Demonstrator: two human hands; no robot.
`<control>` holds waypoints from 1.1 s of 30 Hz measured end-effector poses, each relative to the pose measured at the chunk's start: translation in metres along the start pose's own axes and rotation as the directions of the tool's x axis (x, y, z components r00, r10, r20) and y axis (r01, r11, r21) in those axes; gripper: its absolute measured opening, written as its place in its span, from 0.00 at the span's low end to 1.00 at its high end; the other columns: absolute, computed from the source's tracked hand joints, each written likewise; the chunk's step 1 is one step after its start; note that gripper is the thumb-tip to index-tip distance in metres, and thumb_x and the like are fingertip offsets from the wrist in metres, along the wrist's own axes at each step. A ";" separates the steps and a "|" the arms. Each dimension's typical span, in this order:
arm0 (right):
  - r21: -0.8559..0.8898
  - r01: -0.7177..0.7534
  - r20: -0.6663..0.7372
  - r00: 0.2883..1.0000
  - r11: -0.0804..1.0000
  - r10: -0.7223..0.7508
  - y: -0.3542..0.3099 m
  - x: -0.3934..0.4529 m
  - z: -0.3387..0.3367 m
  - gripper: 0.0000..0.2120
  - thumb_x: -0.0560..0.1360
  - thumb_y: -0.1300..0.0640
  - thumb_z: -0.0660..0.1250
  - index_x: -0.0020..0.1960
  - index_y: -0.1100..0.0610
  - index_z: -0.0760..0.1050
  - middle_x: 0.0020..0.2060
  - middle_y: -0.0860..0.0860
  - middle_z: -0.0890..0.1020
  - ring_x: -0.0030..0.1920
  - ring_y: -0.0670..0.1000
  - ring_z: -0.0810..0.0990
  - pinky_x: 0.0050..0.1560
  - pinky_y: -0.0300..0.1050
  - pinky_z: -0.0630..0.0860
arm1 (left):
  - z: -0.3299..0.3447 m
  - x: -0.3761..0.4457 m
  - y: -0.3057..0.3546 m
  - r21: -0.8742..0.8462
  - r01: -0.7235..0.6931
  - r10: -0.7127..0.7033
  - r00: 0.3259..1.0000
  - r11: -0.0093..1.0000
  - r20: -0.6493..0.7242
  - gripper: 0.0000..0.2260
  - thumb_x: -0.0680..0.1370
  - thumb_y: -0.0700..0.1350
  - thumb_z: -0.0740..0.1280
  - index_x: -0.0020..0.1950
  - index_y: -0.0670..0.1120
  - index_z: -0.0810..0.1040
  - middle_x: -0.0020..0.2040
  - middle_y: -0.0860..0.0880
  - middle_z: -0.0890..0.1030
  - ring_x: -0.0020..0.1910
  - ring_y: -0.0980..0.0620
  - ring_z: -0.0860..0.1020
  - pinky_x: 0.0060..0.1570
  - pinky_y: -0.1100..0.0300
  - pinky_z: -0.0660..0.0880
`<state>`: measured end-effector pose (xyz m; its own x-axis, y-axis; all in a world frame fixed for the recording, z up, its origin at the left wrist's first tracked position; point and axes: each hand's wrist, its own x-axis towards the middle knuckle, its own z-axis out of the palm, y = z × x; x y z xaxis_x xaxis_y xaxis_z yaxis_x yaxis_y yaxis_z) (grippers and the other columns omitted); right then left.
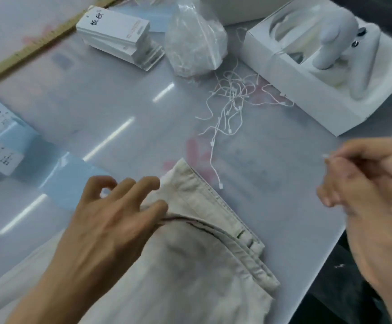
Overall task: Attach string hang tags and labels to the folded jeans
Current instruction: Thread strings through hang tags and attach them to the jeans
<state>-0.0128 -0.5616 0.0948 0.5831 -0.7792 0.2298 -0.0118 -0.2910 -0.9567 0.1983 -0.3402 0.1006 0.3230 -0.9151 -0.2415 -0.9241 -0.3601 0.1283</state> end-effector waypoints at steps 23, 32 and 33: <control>-0.519 -0.126 -0.134 0.989 0.845 0.065 0.043 -0.113 0.058 0.02 0.71 0.59 0.74 0.40 0.54 0.83 0.38 0.46 0.78 0.37 0.46 0.79 0.37 0.39 0.77 | 0.076 0.025 0.093 -0.708 0.139 -0.238 0.970 0.692 -0.043 0.11 0.73 0.58 0.69 0.38 0.54 0.73 0.36 0.56 0.77 0.37 0.56 0.76 0.36 0.61 0.71; -0.558 -0.044 -0.113 0.993 0.829 -0.024 0.046 -0.110 0.075 0.02 0.73 0.60 0.74 0.41 0.57 0.85 0.37 0.47 0.78 0.37 0.52 0.78 0.35 0.47 0.77 | 0.073 0.021 0.078 -0.843 0.157 -0.213 0.976 0.515 0.051 0.14 0.78 0.43 0.69 0.53 0.64 0.81 0.39 0.65 0.83 0.42 0.65 0.82 0.43 0.67 0.75; -0.525 -0.070 -0.126 0.992 0.848 0.004 0.046 -0.110 0.076 0.02 0.72 0.60 0.74 0.42 0.56 0.85 0.37 0.47 0.79 0.37 0.52 0.78 0.35 0.46 0.77 | 0.073 0.022 0.075 -0.833 0.164 -0.189 0.979 0.528 0.073 0.16 0.78 0.41 0.71 0.53 0.65 0.81 0.40 0.66 0.83 0.42 0.65 0.82 0.43 0.68 0.75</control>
<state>-0.0154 -0.4468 0.0120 0.4759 -0.8443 0.2464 -0.4775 -0.4833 -0.7338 0.1208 -0.3737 0.0347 0.4763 -0.8146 -0.3308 -0.2651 -0.4918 0.8294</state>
